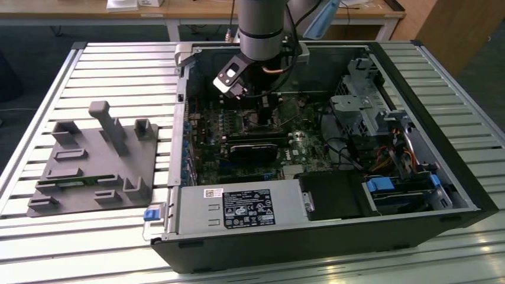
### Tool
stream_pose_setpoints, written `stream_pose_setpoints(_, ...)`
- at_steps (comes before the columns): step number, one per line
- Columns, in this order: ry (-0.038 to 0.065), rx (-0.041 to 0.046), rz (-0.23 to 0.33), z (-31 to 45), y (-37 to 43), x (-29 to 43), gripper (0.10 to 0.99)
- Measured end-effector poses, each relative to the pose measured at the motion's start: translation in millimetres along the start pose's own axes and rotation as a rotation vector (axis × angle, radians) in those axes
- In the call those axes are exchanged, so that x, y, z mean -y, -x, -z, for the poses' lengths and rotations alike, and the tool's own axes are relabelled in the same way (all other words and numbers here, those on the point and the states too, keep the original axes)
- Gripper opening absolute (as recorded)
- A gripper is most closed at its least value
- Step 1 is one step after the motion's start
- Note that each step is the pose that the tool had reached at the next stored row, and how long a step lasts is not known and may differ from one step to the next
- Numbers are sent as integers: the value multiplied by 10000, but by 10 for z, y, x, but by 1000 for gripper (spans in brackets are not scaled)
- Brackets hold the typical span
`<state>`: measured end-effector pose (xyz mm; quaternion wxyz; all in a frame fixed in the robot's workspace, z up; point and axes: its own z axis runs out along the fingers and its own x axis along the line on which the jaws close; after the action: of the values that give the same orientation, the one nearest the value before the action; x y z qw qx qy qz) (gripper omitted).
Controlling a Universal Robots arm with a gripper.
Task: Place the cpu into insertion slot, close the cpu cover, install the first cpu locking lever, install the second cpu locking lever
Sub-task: 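Place the cpu into insertion slot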
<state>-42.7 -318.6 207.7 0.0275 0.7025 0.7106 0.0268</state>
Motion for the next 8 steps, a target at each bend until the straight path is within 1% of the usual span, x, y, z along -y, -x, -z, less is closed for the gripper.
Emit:
stream_pose_setpoints(1, -9, 1, 0, 11, 0, -1, 475)
stream_pose_setpoints(2, -16, 1, 0, 24, 0, -2, 475)
stream_pose_setpoints(3, -23, 1, 0, 39, 0, -3, 416)
stream_pose_setpoints(4, -30, 0, 0, 50, 0, -4, 416)
stream_pose_setpoints(6, -42, 0, 0, 59, 0, -5, 298)
stream_pose_setpoints(7, -49, -1, 0, 62, 0, -7, 298)
stream_pose_setpoints(8, -59, -1, 1, 65, 0, -9, 239)
